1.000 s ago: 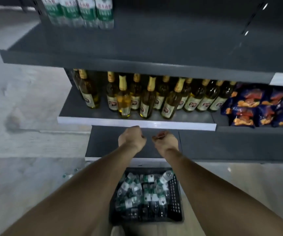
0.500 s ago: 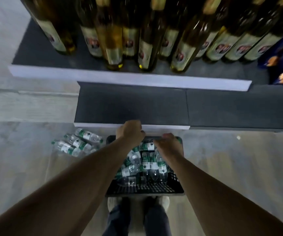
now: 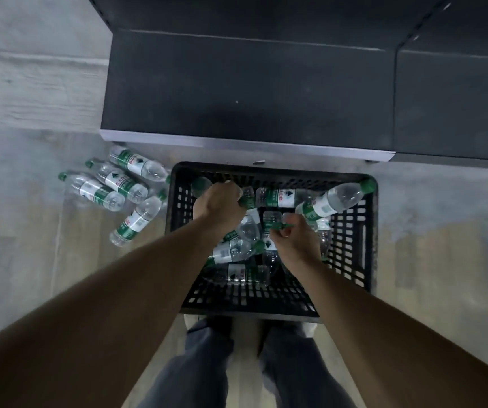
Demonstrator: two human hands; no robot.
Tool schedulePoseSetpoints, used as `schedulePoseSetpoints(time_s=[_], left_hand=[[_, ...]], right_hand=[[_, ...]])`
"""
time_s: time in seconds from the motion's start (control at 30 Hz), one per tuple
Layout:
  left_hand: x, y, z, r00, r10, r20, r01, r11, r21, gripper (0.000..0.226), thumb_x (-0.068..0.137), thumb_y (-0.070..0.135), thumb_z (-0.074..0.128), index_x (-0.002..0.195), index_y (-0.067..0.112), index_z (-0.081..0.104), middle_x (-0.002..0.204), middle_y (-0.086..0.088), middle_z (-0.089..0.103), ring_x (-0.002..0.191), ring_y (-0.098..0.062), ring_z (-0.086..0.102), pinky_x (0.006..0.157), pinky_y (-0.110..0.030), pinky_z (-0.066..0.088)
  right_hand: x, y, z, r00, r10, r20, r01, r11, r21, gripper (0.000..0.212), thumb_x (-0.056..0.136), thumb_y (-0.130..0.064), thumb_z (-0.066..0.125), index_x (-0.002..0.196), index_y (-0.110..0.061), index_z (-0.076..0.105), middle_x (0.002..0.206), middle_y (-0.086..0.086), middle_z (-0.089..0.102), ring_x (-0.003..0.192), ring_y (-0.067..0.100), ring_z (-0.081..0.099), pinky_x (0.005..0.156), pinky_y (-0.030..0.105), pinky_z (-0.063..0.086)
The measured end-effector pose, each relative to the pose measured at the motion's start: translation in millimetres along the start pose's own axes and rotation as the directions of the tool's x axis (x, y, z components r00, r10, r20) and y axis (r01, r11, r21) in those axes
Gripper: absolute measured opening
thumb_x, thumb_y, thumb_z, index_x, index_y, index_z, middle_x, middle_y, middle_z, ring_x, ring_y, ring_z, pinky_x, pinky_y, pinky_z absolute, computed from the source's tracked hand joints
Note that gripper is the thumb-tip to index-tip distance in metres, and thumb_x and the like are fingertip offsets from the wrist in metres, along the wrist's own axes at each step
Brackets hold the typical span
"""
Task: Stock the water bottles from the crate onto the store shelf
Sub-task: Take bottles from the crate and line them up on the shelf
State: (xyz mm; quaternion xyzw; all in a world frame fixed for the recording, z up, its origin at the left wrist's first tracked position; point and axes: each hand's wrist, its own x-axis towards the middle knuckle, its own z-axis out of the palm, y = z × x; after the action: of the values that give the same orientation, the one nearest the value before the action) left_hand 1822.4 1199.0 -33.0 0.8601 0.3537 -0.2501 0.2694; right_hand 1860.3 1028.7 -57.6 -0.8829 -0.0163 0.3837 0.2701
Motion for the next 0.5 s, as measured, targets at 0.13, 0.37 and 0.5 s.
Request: schedulePoseSetpoints(time_s=[0.13,0.37,0.5], left_hand=[[31.7,-32.2,42.3,0.991,-0.132,0.036,0.131,0.991,0.009,0.031,0.088,0.024,0.068,0.117,0.018,0.060,0.107,-0.006,0.067,0.084,-0.024,0.061,0.065,-0.033,0.045],[87.9,-76.3,102.3,0.990,-0.124,0.067,0.119,0.990,0.074,0.058,0.090,0.036,0.068,0.138,0.017,0.043,0.127,-0.011,0.060,0.113,-0.032,0.060,0.076,-0.036,0.045],[113.1,-86.1,128.4,0.989,-0.145,-0.011,0.146,0.986,0.079,0.062,0.086,0.042,0.070,0.134,0.014,0.042,0.122,-0.012,0.062,0.111,-0.033,0.062,0.077,-0.036,0.048]], right_hand=[[35.2,21.8,40.7,0.999,0.024,0.039,-0.024,1.000,-0.020,0.045,0.091,-0.031,0.067,0.129,-0.013,0.051,0.103,0.002,0.064,0.074,0.012,0.058,0.057,0.024,0.047],[104.0,43.5,109.1,0.993,0.069,0.099,-0.057,0.991,-0.120,0.058,0.086,-0.038,0.070,0.136,-0.018,0.048,0.126,0.008,0.062,0.099,0.024,0.063,0.070,0.026,0.047],[132.2,48.8,148.1,0.977,0.119,0.177,-0.093,0.985,-0.149,0.076,0.076,-0.046,0.077,0.138,-0.022,0.039,0.134,0.009,0.050,0.113,0.032,0.058,0.087,0.043,0.055]])
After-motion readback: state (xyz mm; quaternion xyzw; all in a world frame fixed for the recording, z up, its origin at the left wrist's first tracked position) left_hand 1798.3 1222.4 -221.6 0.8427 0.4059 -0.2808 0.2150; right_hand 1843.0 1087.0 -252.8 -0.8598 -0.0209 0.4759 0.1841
